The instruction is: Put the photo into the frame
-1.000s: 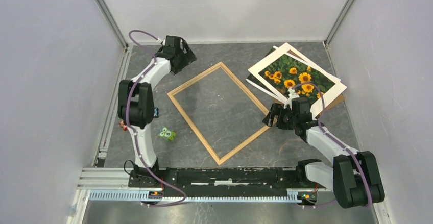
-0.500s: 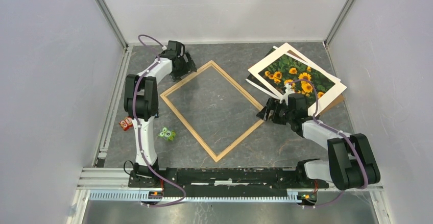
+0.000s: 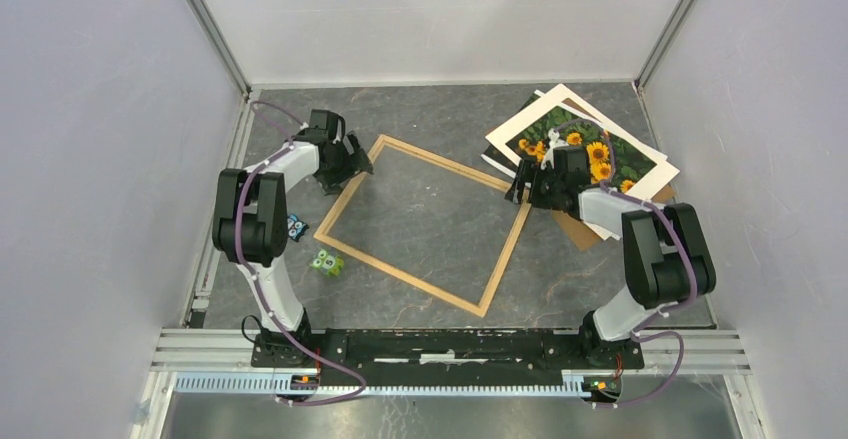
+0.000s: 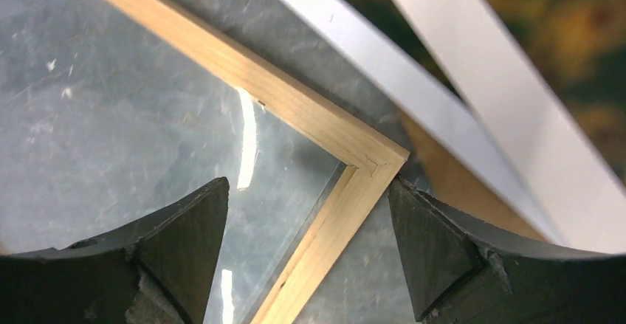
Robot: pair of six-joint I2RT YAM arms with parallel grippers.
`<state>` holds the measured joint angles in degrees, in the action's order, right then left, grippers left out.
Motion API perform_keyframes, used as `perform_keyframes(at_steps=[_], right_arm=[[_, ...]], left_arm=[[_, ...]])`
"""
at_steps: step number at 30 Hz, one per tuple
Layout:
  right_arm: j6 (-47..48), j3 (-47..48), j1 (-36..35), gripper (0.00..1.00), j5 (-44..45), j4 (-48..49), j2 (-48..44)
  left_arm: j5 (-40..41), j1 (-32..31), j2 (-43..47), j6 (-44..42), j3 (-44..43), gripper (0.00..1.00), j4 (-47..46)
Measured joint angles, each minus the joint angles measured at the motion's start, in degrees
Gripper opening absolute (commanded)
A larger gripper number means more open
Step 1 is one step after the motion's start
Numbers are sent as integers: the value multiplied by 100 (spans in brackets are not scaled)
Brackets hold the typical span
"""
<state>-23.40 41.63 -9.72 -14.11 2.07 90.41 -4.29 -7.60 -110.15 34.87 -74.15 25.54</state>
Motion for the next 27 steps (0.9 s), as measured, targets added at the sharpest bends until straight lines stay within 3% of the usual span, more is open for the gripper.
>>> perform_keyframes(at_steps=[7, 27], right_arm=[[393, 697, 39, 84, 221, -221, 575], [671, 2061, -149, 85, 756, -634, 1589]], left_arm=[[-356, 13, 669, 282, 931, 100, -227], [-634, 50, 973, 492, 1270, 100, -120]])
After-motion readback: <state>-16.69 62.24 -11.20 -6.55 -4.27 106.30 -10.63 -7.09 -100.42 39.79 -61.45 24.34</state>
